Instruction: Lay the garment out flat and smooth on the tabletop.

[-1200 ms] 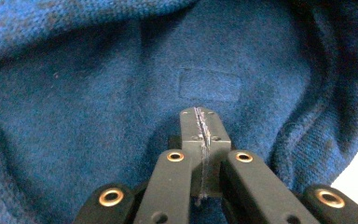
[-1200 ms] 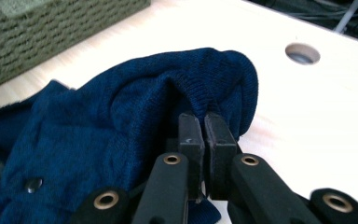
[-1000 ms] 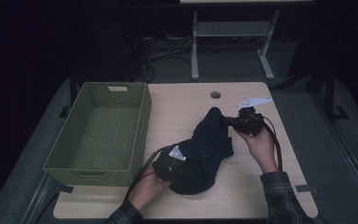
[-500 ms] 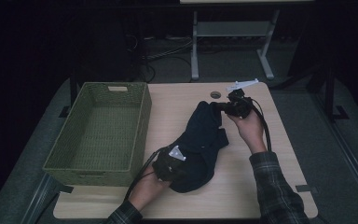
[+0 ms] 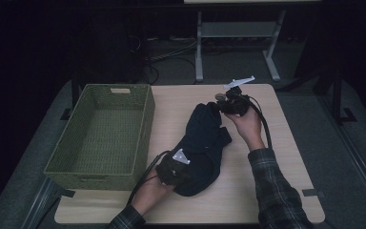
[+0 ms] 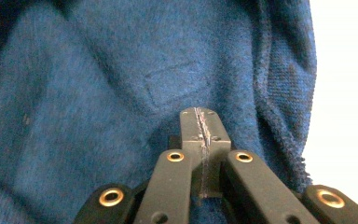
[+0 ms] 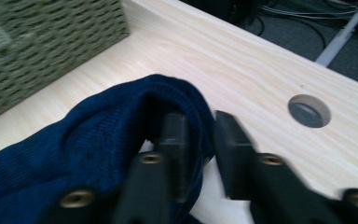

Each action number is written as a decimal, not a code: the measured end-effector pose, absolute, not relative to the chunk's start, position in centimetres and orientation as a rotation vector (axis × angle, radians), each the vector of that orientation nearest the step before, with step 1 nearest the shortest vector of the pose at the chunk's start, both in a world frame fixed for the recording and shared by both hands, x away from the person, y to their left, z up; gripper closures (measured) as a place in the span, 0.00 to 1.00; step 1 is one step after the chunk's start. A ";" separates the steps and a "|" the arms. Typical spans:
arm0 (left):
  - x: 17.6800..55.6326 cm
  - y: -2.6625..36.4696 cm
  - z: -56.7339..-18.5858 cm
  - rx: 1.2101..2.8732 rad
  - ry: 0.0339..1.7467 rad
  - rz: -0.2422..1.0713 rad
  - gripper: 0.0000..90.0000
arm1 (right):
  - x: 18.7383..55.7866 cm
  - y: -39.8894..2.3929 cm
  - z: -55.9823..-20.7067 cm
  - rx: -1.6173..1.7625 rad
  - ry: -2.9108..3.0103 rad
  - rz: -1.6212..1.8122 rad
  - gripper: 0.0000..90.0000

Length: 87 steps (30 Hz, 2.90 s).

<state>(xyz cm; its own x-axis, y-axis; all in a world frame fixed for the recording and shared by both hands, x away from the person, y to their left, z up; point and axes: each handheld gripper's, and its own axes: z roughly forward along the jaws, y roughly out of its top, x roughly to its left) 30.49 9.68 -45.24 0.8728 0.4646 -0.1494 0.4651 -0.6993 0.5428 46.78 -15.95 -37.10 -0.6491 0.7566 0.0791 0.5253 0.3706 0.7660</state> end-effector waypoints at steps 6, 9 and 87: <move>30.5 9.7 -45.3 2.447 0.676 -0.003 1.00 | 43.9 -17.8 -37.2 1.124 2.318 1.183 0.65; 30.5 9.7 -45.3 2.445 0.677 -0.003 1.00 | 42.7 -18.9 -37.7 1.139 2.314 1.178 0.64; 34.0 9.6 -42.6 2.350 0.859 0.304 0.60 | 28.3 -18.3 -44.4 1.154 2.504 1.210 0.62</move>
<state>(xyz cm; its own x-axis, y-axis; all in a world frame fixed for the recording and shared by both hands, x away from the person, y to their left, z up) 34.01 9.63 -42.59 0.7631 0.6462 0.0055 0.5060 -0.6028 0.6168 28.31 -18.28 -44.38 -0.6989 0.6871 0.1989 0.5828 0.3857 0.7153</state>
